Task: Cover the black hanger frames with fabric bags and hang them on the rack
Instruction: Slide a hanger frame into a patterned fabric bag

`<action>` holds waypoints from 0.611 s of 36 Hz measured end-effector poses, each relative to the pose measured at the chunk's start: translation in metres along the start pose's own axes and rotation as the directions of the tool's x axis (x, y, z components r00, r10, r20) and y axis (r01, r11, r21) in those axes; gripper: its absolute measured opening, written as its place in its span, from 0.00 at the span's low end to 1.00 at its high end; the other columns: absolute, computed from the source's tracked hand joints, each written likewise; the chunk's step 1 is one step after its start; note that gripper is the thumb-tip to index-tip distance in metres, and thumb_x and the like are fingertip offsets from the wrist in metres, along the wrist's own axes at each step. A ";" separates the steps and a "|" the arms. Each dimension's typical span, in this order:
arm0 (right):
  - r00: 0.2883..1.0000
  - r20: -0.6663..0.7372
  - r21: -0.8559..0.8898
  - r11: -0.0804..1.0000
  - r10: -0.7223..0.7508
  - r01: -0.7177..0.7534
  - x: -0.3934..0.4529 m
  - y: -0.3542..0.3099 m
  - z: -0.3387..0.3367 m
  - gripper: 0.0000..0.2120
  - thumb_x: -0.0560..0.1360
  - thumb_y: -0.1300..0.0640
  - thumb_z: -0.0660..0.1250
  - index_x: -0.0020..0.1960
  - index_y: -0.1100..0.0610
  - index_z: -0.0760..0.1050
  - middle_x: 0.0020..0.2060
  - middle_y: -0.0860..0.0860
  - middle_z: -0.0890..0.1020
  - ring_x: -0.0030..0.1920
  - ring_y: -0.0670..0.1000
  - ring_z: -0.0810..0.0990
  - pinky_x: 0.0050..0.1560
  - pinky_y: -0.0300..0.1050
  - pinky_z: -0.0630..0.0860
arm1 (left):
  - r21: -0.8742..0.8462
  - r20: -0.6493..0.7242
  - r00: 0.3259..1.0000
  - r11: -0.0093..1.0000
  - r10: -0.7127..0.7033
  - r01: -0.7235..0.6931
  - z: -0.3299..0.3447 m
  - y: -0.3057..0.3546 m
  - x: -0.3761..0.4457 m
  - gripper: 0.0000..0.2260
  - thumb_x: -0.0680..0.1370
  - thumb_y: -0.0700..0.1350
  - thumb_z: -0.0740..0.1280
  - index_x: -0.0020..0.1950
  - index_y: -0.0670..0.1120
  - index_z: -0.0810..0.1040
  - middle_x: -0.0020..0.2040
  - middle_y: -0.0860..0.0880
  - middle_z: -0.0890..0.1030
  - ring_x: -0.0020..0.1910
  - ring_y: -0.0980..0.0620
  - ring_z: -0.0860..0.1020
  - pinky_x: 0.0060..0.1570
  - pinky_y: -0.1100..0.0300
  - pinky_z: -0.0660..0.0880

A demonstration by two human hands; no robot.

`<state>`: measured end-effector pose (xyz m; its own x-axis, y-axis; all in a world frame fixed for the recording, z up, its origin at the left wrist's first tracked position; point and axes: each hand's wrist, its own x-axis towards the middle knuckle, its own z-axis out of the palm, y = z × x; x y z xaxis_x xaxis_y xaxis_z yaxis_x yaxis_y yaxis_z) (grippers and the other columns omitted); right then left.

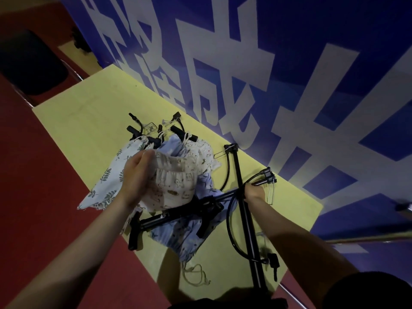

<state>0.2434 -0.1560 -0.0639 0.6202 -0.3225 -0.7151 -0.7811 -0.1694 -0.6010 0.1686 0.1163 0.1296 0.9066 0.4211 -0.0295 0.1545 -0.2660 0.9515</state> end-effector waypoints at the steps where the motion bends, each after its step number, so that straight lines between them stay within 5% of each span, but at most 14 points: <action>1: 0.999 -0.026 -0.060 0.998 -0.038 0.037 -0.009 -0.002 -0.001 0.15 0.74 0.52 0.63 0.51 0.63 0.77 0.46 0.59 0.82 0.48 0.62 0.81 0.45 0.48 0.74 | -0.011 -0.029 1.000 1.000 0.007 -0.008 -0.002 0.001 0.000 0.15 0.82 0.45 0.59 0.46 0.34 0.77 0.38 0.45 0.77 0.37 0.51 0.75 0.38 0.59 0.71; 4: 0.945 -0.105 -0.179 0.941 -0.309 0.287 -0.039 -0.005 0.003 0.10 0.74 0.55 0.65 0.42 0.62 0.72 0.37 0.58 0.76 0.38 0.59 0.76 0.40 0.45 0.68 | -0.012 -0.114 0.992 0.999 0.050 -0.052 -0.012 0.005 0.002 0.15 0.82 0.43 0.58 0.44 0.33 0.76 0.37 0.45 0.76 0.33 0.55 0.73 0.34 0.64 0.71; 7: 0.875 0.077 -0.270 0.835 -0.478 0.480 -0.065 -0.010 0.025 0.07 0.75 0.56 0.66 0.45 0.60 0.72 0.39 0.56 0.77 0.40 0.57 0.75 0.40 0.44 0.67 | -0.034 -0.207 0.976 0.996 0.071 -0.080 -0.030 0.005 0.009 0.14 0.81 0.43 0.58 0.38 0.42 0.77 0.35 0.48 0.74 0.33 0.55 0.72 0.33 0.63 0.70; 9: 0.812 0.318 -0.407 0.703 -0.490 0.583 -0.078 -0.018 0.046 0.09 0.76 0.53 0.67 0.46 0.59 0.73 0.41 0.56 0.79 0.43 0.57 0.77 0.39 0.44 0.66 | -0.075 -0.270 0.960 0.993 0.066 -0.090 -0.044 0.007 0.015 0.14 0.81 0.44 0.60 0.36 0.48 0.74 0.34 0.48 0.73 0.34 0.51 0.71 0.36 0.58 0.68; 12: 0.706 0.553 -0.505 0.496 -0.443 0.706 -0.095 -0.027 0.077 0.12 0.77 0.50 0.66 0.49 0.59 0.71 0.39 0.56 0.76 0.42 0.56 0.75 0.39 0.47 0.67 | -0.101 -0.334 0.941 0.991 0.048 -0.086 -0.060 0.008 0.018 0.15 0.81 0.42 0.60 0.34 0.49 0.71 0.29 0.54 0.73 0.29 0.59 0.69 0.33 0.62 0.67; 18: 0.686 0.607 -0.586 0.357 -0.402 0.728 -0.103 -0.023 0.122 0.16 0.76 0.47 0.68 0.43 0.58 0.69 0.33 0.53 0.72 0.34 0.52 0.74 0.29 0.44 0.66 | -0.016 -0.329 0.941 0.996 0.081 -0.091 -0.079 -0.004 0.010 0.15 0.81 0.42 0.61 0.33 0.48 0.70 0.29 0.56 0.70 0.27 0.62 0.67 0.32 0.61 0.66; 22: 0.700 0.576 -0.635 0.308 -0.422 0.709 -0.096 -0.019 0.131 0.17 0.77 0.54 0.67 0.59 0.63 0.70 0.37 0.54 0.74 0.39 0.55 0.75 0.30 0.44 0.65 | 0.062 -0.271 0.955 0.992 0.121 -0.108 -0.085 -0.020 0.005 0.14 0.82 0.43 0.59 0.36 0.43 0.69 0.32 0.49 0.68 0.28 0.60 0.65 0.32 0.61 0.65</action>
<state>0.2077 0.0004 -0.0308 0.8056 0.3824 -0.4525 0.1527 -0.8720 -0.4651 0.1369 0.1979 0.1367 0.7779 0.6051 0.1697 0.0802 -0.3634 0.9282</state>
